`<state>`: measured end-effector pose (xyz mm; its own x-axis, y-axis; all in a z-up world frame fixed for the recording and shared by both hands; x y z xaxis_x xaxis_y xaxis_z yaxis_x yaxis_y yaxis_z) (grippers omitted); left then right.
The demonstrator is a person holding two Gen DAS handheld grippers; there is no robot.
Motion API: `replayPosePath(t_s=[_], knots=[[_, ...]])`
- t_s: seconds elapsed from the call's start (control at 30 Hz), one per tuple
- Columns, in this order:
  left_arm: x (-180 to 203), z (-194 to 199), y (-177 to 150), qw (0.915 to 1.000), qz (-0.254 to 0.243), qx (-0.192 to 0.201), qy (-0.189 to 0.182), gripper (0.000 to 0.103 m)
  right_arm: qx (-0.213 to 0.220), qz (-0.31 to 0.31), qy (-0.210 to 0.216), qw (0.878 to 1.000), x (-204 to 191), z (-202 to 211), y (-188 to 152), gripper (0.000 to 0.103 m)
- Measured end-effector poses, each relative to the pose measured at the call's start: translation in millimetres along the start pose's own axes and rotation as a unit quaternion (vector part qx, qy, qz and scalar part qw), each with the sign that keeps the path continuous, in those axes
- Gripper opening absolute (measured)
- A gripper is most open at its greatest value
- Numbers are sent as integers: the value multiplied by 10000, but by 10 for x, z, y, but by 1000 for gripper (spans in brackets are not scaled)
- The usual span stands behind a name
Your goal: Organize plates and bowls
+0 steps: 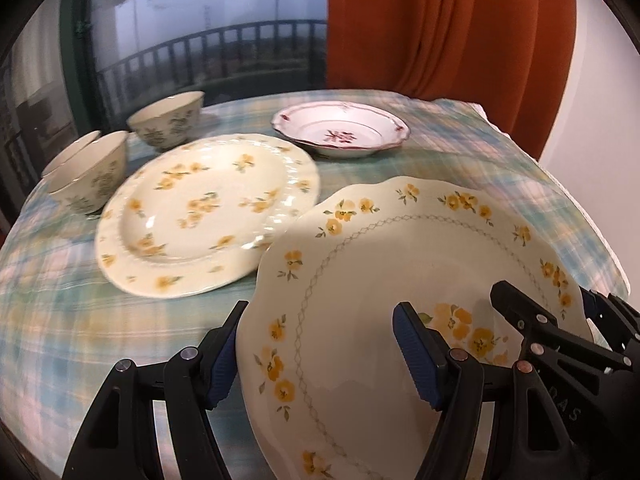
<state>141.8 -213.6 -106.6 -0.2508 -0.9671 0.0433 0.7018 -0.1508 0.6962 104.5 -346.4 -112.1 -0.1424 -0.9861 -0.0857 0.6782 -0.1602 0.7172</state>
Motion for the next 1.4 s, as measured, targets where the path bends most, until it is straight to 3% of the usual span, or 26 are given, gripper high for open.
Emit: replayPosePath(t_s=[0.23,0.5,0.77,0.93,1.03,1.1,1.4], knots=[[130,-226,60,9998,-72,-149,-63,73,-43,-3,-134,9999,185,-201,61,65],[144,-315,131,9993,-285,61,245,73,-105,-204,-16,9997,250,-407,151,64],[98,-275,137,9991,-419,-45,-65,77,-220,-271,-181,9992,216,-422,203,68],[-13,-164,104,9983,-436,-173,-337,79,127,-113,-392,9991,70,-211,274,89],[-133,-32,92,9984,-307,-85,-472,82,319,-35,-452,9985,-83,-38,326,91],[-268,92,82,9991,-204,171,-337,91,408,10,-465,9981,-204,60,341,91],[-935,335,126,9987,70,509,-1,93,601,85,-106,9981,-841,315,385,91]])
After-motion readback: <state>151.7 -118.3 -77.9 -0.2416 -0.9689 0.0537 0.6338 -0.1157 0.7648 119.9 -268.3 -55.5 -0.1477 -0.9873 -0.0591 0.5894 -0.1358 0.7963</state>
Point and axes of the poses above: each gripper's, at about its wrist camera, not at the fingertips, and z roughly against the way its jaws point, x to its right, y to its top, the point moved 4 cm from there along -z, roughly the way its jaws point, and after that the axes turned 3 degrees about x, right-handed, at the moved point
